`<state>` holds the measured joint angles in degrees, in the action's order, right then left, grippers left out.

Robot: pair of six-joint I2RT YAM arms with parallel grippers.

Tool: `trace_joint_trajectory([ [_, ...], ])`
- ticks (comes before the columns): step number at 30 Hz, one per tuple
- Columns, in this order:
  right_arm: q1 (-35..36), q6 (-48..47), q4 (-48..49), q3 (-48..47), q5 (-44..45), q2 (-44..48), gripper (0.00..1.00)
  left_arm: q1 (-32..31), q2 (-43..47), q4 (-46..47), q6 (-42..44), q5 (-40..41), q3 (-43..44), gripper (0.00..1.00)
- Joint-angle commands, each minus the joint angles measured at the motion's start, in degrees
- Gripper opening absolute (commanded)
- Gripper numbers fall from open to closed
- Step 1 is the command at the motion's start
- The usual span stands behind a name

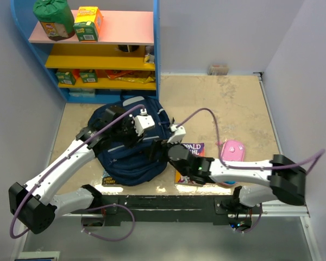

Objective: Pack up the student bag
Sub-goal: Place the personal item in the student bag, then zip the student bag at the center of the board.

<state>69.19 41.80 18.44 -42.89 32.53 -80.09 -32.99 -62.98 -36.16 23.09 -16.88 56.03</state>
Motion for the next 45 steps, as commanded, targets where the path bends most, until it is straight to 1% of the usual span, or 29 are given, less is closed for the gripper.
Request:
trace_joint_trajectory([
  [1, -0.7, 5.1, -1.2, 8.1, -3.2, 11.0, 0.99, 0.6, 1.8, 1.2, 0.6, -2.5, 3.0, 0.43],
  [3, -0.7, 5.7, -0.1, 11.1, -4.8, 14.4, 0.98, 0.7, 1.6, 0.8, 0.8, -3.0, 3.3, 0.45],
  [4, -0.8, 5.1, -0.4, 11.4, -4.1, 17.4, 0.93, 0.7, 1.6, 0.7, 0.7, -3.6, 3.4, 0.45],
  [5, -0.6, 3.9, -1.4, 11.3, -3.9, 18.4, 0.79, 0.7, 1.5, 0.7, 0.7, -3.8, 3.3, 0.46],
  [7, -0.4, 3.6, -4.7, 10.6, -3.1, 19.6, 0.66, 0.8, 1.4, 0.1, 0.9, -4.1, 3.3, 0.47],
  [8, -0.3, 2.0, -4.7, 10.6, -3.6, 19.7, 0.52, 0.9, 1.3, -0.3, 1.4, -4.1, 3.6, 0.47],
  [10, 0.2, 0.0, -4.9, 9.4, -4.2, 18.0, 0.38, 2.0, 1.5, -1.9, 1.9, -5.1, 4.3, 0.48],
  [11, 0.7, -1.4, -5.9, 8.3, -3.1, 16.6, 0.38, 3.1, 1.4, -2.7, 3.0, -6.0, 5.5, 0.51],
  [12, 2.3, -2.5, -7.2, 4.9, -2.4, 15.1, 0.39, 4.7, 1.1, -4.9, 3.6, -7.2, 6.3, 0.53],
  [13, 3.6, -3.6, -9.2, 2.9, -1.3, 11.7, 0.43, 6.8, 0.8, -6.3, 4.6, -11.2, 7.1, 0.54],
  [14, 4.9, -5.7, -10.2, 0.9, 0.0, 10.0, 0.45, 12.4, 0.5, -7.9, 7.4, -13.2, 8.6, 0.56],
  [15, 7.5, -6.8, -10.8, -3.3, 1.1, 8.4, 0.48, 15.1, -0.5, -11.3, 9.3, -14.8, 9.3, 0.56],
  [16, 8.7, -8.0, -11.8, -5.3, 1.7, 6.3, 0.53, 17.6, -1.0, -12.9, 11.7, -16.4, 9.7, 0.56],
  [17, 9.6, -9.4, -12.9, -7.7, 1.8, 2.5, 0.55, 21.4, -1.4, -14.6, 16.7, -16.8, 9.8, 0.56],
  [18, 11.2, -9.8, -13.9, -12.1, 1.3, 0.2, 0.57, 22.9, -2.1, -17.9, 19.2, -16.6, 9.7, 0.56],
  [19, 11.7, -10.0, -15.6, -14.2, 0.6, -1.7, 0.6, 24.1, -2.4, -19.4, 21.4, -16.3, 9.5, 0.56],
  [20, 12.0, -9.8, -16.1, -16.1, -0.2, -5.2, 0.61, 26.5, -2.6, -20.5, 25.6, -16.1, 8.7, 0.57],
  [21, 12.4, -9.6, -16.2, -18.8, -1.6, -6.8, 0.63, 27.7, -2.5, -21.7, 27.3, -15.8, 8.1, 0.56],
  [22, 12.4, -9.3, -16.2, -20.0, -4.0, -8.3, 0.64, 30.3, -2.5, -22.1, 29.0, -15.5, 7.7, 0.57],
  [23, 12.5, -8.2, -16.5, -21.3, -5.1, -10.2, 0.64, 31.7, -2.6, -22.5, 32.1, -15.7, 7.0, 0.57],
  [25, 12.5, -7.5, -18.3, -26.3, -7.1, -15.4, 0.66, 35.4, -3.4, -23.9, 36.6, -16.1, 6.3, 0.56],
  [27, 12.5, -7.0, -22.2, -31.3, -8.0, -20.2, 0.66, 36.6, -5.2, -26.1, 39.5, -15.6, 5.9, 0.56],
  [29, 12.4, -6.9, -22.7, -33.8, -8.4, -22.1, 0.66, 37.3, -6.1, -26.9, 42.4, -15.0, 4.7, 0.55],
  [30, 12.5, -6.9, -22.7, -34.3, -8.4, -23.7, 0.66, 37.3, -6.1, -27.2, 43.4, -14.9, 4.1, 0.55],
  [34, 12.5, -5.6, -23.4, -34.7, -7.6, -25.2, 0.65, 37.3, -4.5, -26.5, 49.7, -13.4, -0.6, 0.54],
  [37, 12.2, -3.7, -22.7, -31.7, -4.9, -23.3, 0.64, 37.3, -3.9, -26.0, 52.0, -12.2, -2.1, 0.54],
  [41, 8.2, 0.6, -19.4, -23.8, -5.6, -19.2, 0.59, 37.4, -3.8, -25.7, 54.4, -11.5, -3.3, 0.54],
  [45, 4.5, 3.0, -16.3, -19.5, -7.7, -16.9, 0.55, 37.3, -1.1, -23.3, 56.4, -15.6, -5.1, 0.57],
])
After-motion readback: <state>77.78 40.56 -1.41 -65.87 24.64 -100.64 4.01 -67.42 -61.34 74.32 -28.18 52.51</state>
